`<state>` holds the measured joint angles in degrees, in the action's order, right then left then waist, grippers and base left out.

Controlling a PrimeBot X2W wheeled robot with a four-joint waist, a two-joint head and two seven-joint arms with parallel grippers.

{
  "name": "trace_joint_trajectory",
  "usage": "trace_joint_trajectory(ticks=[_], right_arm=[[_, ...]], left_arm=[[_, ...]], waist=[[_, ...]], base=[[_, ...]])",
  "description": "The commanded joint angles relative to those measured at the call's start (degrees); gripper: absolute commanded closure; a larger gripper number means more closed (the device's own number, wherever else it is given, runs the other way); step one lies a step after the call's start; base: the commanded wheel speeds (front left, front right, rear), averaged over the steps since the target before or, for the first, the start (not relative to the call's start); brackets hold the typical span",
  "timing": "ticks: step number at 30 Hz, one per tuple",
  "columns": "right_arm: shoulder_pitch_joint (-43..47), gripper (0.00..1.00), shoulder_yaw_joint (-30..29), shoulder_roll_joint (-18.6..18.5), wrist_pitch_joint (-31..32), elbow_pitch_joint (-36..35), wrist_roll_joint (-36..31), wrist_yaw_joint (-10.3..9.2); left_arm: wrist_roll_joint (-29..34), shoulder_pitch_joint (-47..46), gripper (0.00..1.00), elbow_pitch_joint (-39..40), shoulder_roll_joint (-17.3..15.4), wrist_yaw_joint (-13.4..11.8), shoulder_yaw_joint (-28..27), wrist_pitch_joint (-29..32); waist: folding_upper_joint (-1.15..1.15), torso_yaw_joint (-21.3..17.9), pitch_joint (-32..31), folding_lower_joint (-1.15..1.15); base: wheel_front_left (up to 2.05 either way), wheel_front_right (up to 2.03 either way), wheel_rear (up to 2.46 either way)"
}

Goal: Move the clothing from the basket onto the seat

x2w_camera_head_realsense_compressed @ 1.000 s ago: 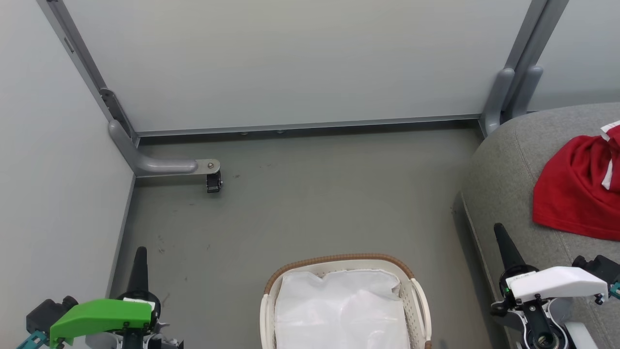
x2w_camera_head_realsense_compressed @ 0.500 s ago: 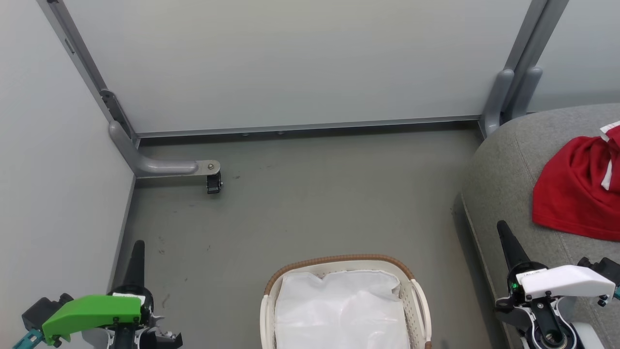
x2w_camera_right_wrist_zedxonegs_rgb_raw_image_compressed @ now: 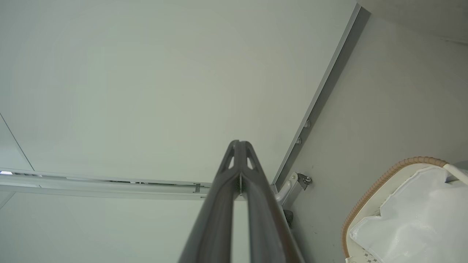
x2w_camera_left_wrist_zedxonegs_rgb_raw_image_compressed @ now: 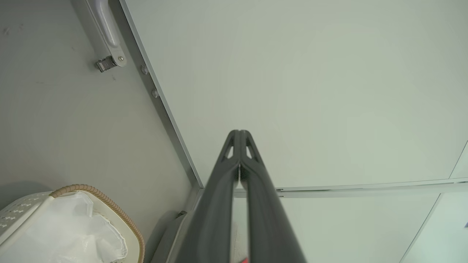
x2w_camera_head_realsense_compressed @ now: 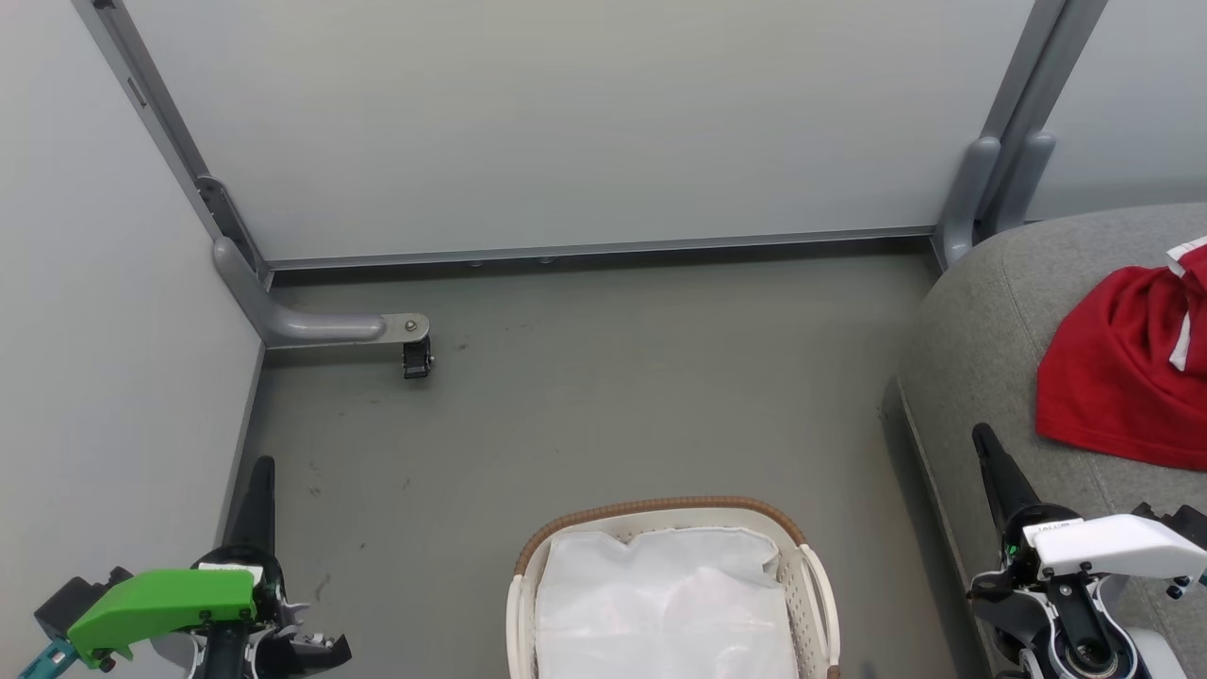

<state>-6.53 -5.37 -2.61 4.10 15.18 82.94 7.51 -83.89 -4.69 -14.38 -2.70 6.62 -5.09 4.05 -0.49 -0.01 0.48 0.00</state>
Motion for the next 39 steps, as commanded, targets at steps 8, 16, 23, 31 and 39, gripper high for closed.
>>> trace_joint_trajectory(ticks=[8,16,23,31,39], right_arm=[[0.43,1.00,-0.66,-0.38,1.13,-0.80,4.19,-0.03],[0.52,1.00,-1.00,-0.41,2.02,-1.10,7.24,-0.04],[0.61,1.00,-1.33,-0.43,2.62,-1.36,9.68,-0.04],[0.62,1.00,-1.30,-0.43,2.61,-1.33,9.56,-0.04],[0.61,1.00,-1.29,-0.43,2.59,-1.32,9.56,-0.04]], left_arm=[[-3.88,-1.46,1.00,0.37,-0.39,0.64,-0.79,1.13],[-6.52,-1.76,1.00,0.39,-0.40,0.87,-1.24,1.96],[-8.75,-1.86,1.00,0.40,-0.41,1.07,-1.61,2.66],[-8.60,-1.85,1.00,0.38,-0.40,1.04,-1.59,2.71],[-8.59,-1.85,1.00,0.39,-0.39,1.03,-1.60,2.72]], waist=[[0.43,0.00,-0.11,0.00],[0.46,0.00,-0.21,0.00],[0.49,0.01,-0.30,0.00],[0.49,0.01,-0.31,0.00],[0.49,0.01,-0.31,0.00]], base=[[0.00,0.00,0.00],[0.00,0.00,0.00],[0.00,0.00,0.00],[0.00,0.00,0.00],[0.00,0.00,0.00]])
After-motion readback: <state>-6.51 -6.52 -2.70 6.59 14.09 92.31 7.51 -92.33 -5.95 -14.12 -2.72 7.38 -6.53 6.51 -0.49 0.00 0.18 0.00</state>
